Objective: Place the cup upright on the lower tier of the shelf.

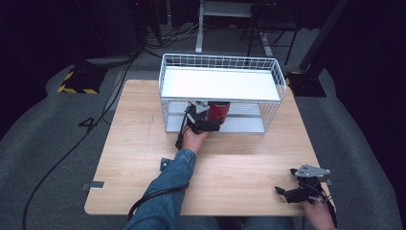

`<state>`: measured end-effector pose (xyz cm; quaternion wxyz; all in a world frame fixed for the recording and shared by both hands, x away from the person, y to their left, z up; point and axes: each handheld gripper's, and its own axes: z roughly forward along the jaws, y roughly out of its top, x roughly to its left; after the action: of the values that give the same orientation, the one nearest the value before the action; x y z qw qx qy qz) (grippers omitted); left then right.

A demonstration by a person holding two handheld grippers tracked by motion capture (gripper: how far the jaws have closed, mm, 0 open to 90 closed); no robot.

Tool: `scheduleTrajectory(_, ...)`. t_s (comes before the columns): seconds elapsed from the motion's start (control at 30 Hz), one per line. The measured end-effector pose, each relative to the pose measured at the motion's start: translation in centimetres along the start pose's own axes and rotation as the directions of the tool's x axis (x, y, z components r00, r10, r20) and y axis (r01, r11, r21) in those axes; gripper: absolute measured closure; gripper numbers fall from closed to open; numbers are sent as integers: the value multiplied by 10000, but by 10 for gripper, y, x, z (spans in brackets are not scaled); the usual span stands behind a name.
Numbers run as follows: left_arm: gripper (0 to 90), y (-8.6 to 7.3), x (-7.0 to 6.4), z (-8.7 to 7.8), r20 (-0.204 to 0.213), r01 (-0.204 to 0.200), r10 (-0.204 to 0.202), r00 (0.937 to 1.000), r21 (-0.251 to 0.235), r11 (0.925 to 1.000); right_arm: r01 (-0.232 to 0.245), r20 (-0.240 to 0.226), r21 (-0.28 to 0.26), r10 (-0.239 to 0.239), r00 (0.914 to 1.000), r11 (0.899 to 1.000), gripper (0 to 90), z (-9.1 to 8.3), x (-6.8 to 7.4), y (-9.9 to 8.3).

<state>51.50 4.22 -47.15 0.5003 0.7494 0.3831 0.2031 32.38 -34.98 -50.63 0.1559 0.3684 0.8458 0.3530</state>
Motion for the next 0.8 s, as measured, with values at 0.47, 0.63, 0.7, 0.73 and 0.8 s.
scheduleTrajectory(0.47,0,-2,0,-45,359,196,-205,9991,233,9995,-5,-1,6,5,10000,10000,0,0,0,0)
scheduleTrajectory(0.63,0,-4,-2,-66,398,198,-206,9990,191,9996,-3,-1,8,3,10000,10000,0,0,0,0)
scheduleTrajectory(0.7,0,-4,-3,-75,358,181,-189,9992,219,9996,-2,1,0,2,10000,10000,0,0,0,0)
scheduleTrajectory(0.73,0,-4,-3,-80,341,199,-205,9992,198,9996,-3,0,2,3,10000,10000,0,0,0,0)
scheduleTrajectory(0.8,0,-5,-5,-90,352,225,-230,9991,160,9996,-3,1,0,3,10000,10000,0,0,0,0)
